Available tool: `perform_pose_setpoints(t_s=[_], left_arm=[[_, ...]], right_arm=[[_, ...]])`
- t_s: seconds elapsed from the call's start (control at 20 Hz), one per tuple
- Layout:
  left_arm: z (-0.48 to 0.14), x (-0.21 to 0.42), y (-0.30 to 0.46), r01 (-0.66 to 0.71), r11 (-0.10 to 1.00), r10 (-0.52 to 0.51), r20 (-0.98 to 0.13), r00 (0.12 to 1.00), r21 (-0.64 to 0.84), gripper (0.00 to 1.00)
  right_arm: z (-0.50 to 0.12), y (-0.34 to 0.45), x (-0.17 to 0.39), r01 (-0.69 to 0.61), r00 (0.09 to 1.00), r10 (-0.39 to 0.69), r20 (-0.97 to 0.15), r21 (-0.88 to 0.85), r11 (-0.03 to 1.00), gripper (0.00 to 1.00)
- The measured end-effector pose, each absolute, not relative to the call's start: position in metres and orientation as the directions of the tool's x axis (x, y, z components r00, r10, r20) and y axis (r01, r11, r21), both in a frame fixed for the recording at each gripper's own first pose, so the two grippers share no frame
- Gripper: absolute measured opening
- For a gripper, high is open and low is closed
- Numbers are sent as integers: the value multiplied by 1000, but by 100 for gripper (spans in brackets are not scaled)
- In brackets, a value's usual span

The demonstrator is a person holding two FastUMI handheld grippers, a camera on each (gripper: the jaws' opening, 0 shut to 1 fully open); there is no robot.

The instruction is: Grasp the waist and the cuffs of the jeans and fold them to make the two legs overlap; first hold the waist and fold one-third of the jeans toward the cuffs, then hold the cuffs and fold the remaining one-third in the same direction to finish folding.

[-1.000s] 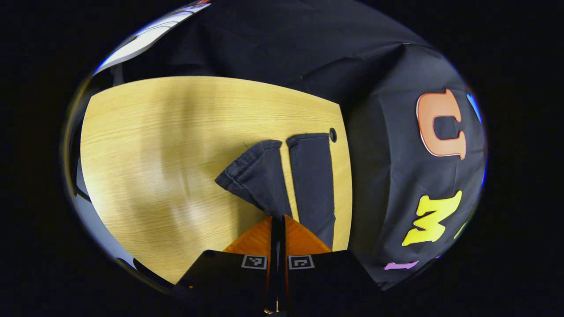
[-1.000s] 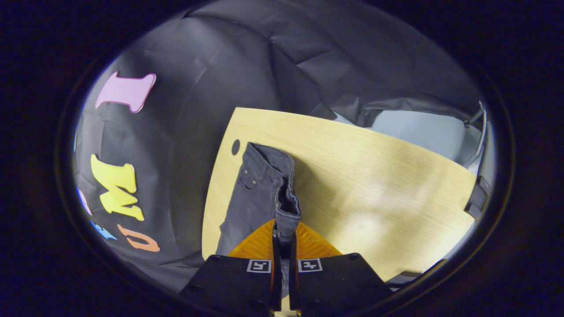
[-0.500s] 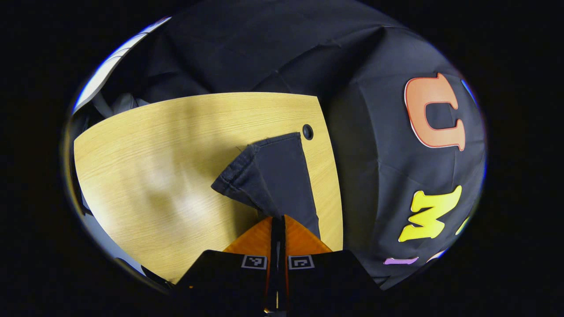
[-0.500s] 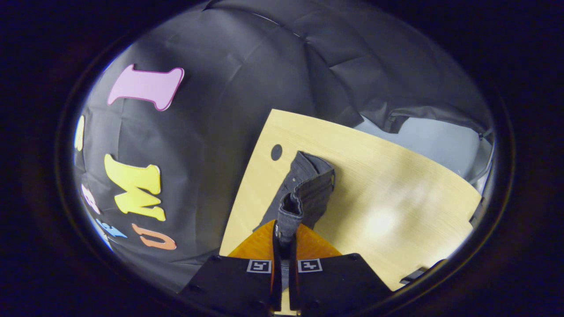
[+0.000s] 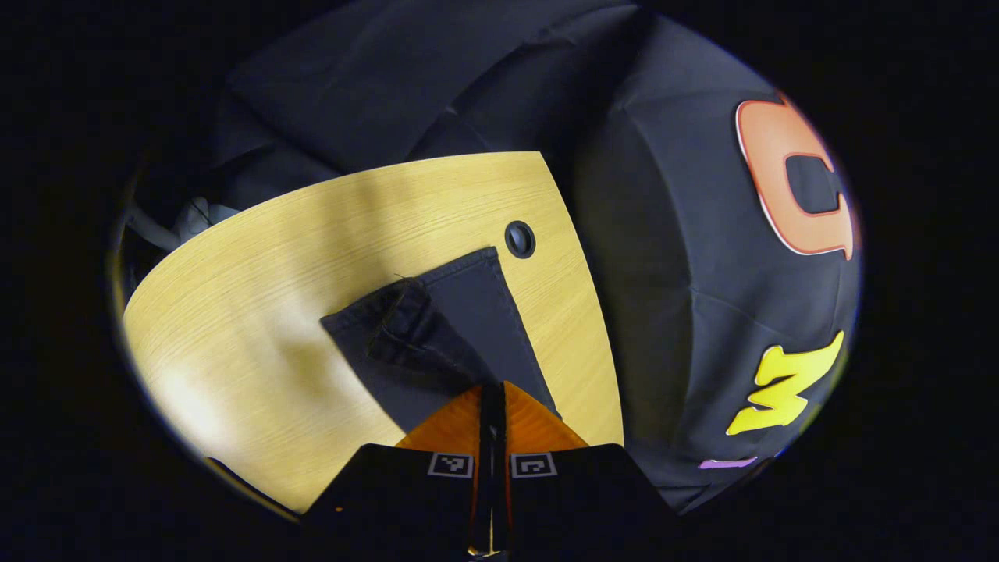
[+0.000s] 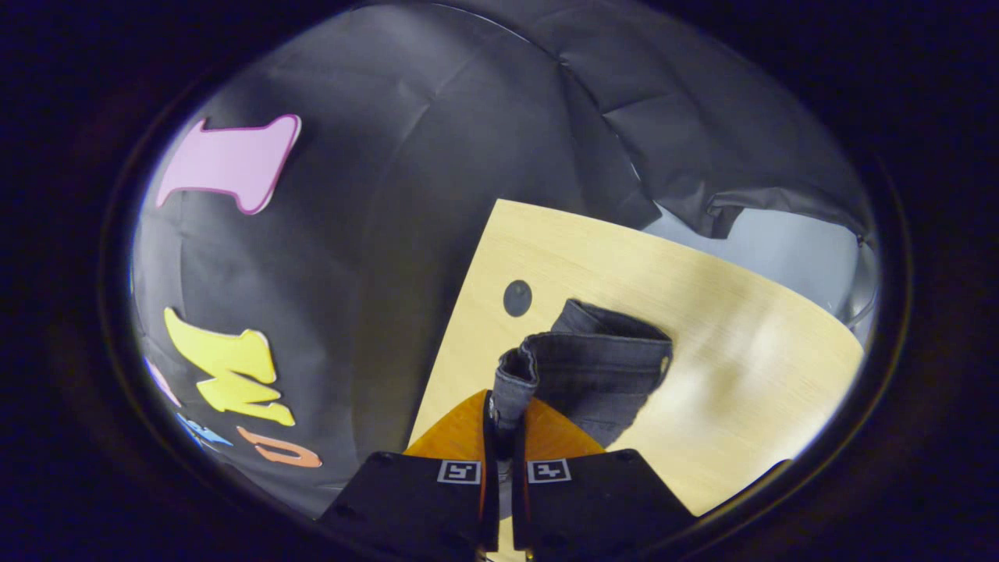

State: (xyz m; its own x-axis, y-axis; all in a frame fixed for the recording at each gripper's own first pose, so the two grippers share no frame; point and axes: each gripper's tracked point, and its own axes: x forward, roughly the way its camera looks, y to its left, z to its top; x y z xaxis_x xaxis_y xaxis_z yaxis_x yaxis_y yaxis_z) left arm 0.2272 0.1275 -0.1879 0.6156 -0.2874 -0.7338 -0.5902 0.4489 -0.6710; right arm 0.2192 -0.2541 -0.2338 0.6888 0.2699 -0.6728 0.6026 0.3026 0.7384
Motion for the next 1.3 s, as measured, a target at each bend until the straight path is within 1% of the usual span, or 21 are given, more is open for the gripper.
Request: perform_pose_setpoints(t_s=[0.1, 0.3, 0.35, 0.5, 0.55, 0.6, 0.65, 0.7, 0.75, 0.8, 0.9, 0.95, 1.0, 1.05, 1.15, 1.2, 1.3], left_arm=[[-202, 251, 128, -566, 489, -296, -736, 608, -664, 4], [-228, 292, 120, -524, 566, -302, -752, 586, -636, 4], [-236, 299, 119, -517, 589, -296, -761, 577, -621, 4], [-256, 307, 119, -521, 632, -286, -797, 532, -574, 4], [-260, 305, 118, -526, 643, -284, -811, 512, -558, 4], [-263, 304, 118, -529, 647, -284, -818, 501, -549, 5], [-262, 304, 118, -531, 651, -284, -822, 493, -543, 8], [-259, 304, 121, -530, 652, -282, -822, 495, -542, 9], [-255, 301, 121, -523, 658, -280, -821, 498, -542, 31], [-249, 297, 123, -514, 666, -277, -819, 502, -540, 52], [-232, 297, 124, -497, 683, -255, -812, 526, -536, 95], [-222, 298, 127, -486, 693, -240, -806, 542, -533, 97], [-216, 299, 128, -472, 703, -229, -798, 557, -532, 96], [-202, 297, 128, -456, 714, -219, -788, 575, -531, 97], [-167, 288, 119, -383, 753, -204, -743, 637, -535, 97], [-148, 280, 111, -328, 781, -201, -711, 674, -532, 97], [-103, 266, 97, -206, 841, -180, -618, 765, -500, 97]], right_arm=[[-254, -255, 231, 610, 663, 270, -699, 712, 347, 7], [-289, -259, 255, 632, 639, 258, -725, 686, 361, 7], [-298, -260, 260, 638, 635, 251, -730, 680, 362, 7], [-319, -258, 273, 671, 625, 239, -743, 668, 322, 7], [-321, -259, 276, 670, 634, 234, -737, 675, 309, 12], [-320, -259, 281, 666, 645, 232, -728, 685, 295, 19], [-320, -259, 281, 668, 644, 228, -730, 682, 299, 24], [-320, -259, 280, 665, 644, 223, -732, 680, 309, 27], [-319, -259, 279, 664, 639, 220, -737, 673, 324, 33], [-316, -258, 279, 658, 642, 215, -736, 672, 339, 35], [-303, -261, 279, 638, 666, 196, -720, 685, 352, 60], [-297, -261, 276, 636, 671, 191, -717, 688, 350, 72], [-291, -260, 271, 630, 675, 187, -714, 690, 357, 84], [-284, -259, 266, 619, 681, 180, -710, 689, 376, 93], [-268, -261, 246, 580, 690, 142, -710, 660, 478, 93], [-254, -261, 234, 548, 700, 112, -706, 630, 550, 93], [-226, -261, 209, 473, 730, 58, -681, 564, 677, 93]])
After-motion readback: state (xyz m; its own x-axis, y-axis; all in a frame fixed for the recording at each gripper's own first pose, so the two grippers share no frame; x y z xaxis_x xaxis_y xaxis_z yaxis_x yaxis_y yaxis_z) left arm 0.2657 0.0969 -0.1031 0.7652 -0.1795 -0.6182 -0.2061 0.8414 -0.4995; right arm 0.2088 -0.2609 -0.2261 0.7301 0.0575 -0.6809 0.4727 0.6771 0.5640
